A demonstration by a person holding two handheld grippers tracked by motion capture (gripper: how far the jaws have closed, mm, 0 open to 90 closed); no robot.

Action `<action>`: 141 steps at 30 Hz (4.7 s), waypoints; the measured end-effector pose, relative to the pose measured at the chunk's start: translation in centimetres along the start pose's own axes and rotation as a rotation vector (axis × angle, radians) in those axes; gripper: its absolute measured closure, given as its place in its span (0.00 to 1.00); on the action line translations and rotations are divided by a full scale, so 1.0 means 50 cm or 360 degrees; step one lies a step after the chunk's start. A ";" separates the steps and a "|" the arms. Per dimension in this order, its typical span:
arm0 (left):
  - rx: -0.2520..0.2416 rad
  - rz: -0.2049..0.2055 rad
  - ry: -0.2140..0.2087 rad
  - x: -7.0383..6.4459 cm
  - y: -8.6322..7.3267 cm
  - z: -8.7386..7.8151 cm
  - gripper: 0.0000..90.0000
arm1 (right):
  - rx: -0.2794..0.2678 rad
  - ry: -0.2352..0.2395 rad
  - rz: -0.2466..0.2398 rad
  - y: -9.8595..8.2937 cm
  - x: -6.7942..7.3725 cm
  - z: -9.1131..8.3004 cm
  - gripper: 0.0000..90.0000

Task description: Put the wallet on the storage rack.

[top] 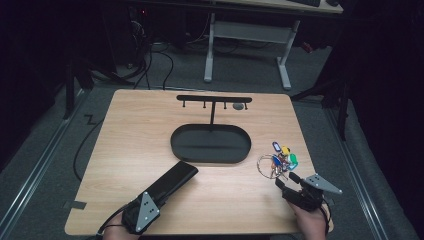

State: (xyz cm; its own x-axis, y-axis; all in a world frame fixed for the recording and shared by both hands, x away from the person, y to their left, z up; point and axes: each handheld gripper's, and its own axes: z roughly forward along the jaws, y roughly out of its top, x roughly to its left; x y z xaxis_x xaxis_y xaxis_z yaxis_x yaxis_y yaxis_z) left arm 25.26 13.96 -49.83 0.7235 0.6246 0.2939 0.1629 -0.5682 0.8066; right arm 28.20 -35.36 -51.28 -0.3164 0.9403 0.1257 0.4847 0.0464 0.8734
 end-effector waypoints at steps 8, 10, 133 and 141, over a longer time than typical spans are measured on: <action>-0.0050 -0.0080 -0.0001 0.013 0.001 -0.014 0.91 | -0.0002 0.0003 0.0000 0.000 -0.001 0.000 0.40; -0.0065 -0.0103 0.0002 0.016 0.001 -0.018 0.91 | -0.0003 0.0002 0.0002 0.000 -0.001 0.000 0.40; 0.0439 -0.0163 0.0111 0.121 0.018 -0.020 0.59 | 0.0004 0.0164 0.0011 0.001 0.008 0.007 0.40; 0.0612 -0.0075 0.0113 0.133 0.050 0.002 0.61 | 0.0000 0.0170 0.0030 0.001 0.005 0.005 0.40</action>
State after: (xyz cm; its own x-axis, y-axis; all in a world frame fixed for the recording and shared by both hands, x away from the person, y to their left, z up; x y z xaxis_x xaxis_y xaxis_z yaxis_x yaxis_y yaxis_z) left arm 30.54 16.67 -45.90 0.6634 0.6825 0.3067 0.4439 -0.6889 0.5730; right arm 28.33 -35.06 -51.33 -0.3926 0.8996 0.1913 0.4914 0.0293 0.8705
